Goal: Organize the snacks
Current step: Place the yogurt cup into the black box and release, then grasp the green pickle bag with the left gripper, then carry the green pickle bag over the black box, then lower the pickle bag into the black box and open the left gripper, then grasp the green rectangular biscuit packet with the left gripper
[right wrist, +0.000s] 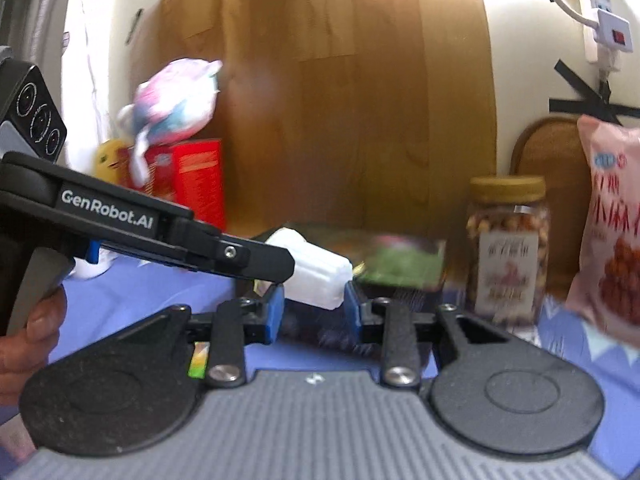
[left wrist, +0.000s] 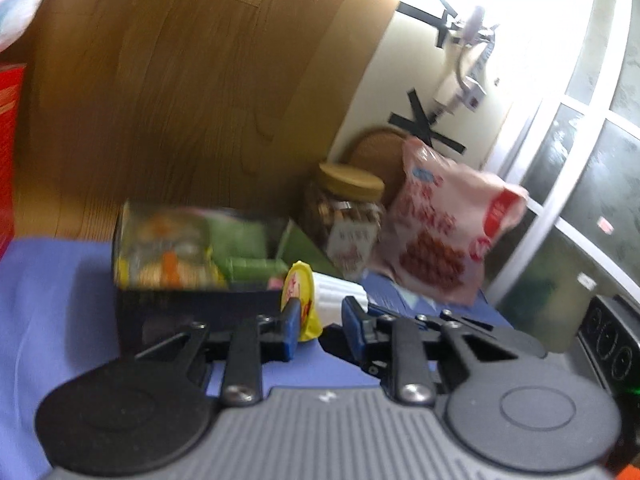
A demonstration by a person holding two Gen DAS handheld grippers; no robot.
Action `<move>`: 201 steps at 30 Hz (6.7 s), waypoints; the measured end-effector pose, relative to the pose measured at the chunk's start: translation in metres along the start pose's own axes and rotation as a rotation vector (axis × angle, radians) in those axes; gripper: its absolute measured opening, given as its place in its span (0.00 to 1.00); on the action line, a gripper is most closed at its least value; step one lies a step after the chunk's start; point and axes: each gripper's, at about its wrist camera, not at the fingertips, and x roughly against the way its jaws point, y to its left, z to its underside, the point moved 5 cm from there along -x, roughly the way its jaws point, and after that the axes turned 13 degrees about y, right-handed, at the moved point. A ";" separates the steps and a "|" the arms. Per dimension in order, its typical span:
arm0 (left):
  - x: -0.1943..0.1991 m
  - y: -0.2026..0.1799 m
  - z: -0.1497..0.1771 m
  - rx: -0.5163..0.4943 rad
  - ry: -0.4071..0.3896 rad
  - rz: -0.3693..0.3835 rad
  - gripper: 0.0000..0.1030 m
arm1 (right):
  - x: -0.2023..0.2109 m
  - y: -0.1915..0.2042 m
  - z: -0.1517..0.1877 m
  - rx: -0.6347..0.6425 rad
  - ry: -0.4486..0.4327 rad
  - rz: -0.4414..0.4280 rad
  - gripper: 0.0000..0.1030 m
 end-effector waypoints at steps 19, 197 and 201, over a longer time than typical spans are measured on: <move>-0.027 0.017 -0.009 0.042 -0.016 0.011 0.32 | 0.012 -0.055 0.026 -0.194 0.074 -0.083 0.40; 0.087 -0.028 0.163 0.113 0.092 -0.040 0.36 | 0.104 0.091 0.105 0.015 0.166 -0.229 0.35; 0.077 -0.023 0.137 0.084 0.083 -0.037 0.36 | 0.092 0.083 0.089 0.006 0.146 -0.201 0.35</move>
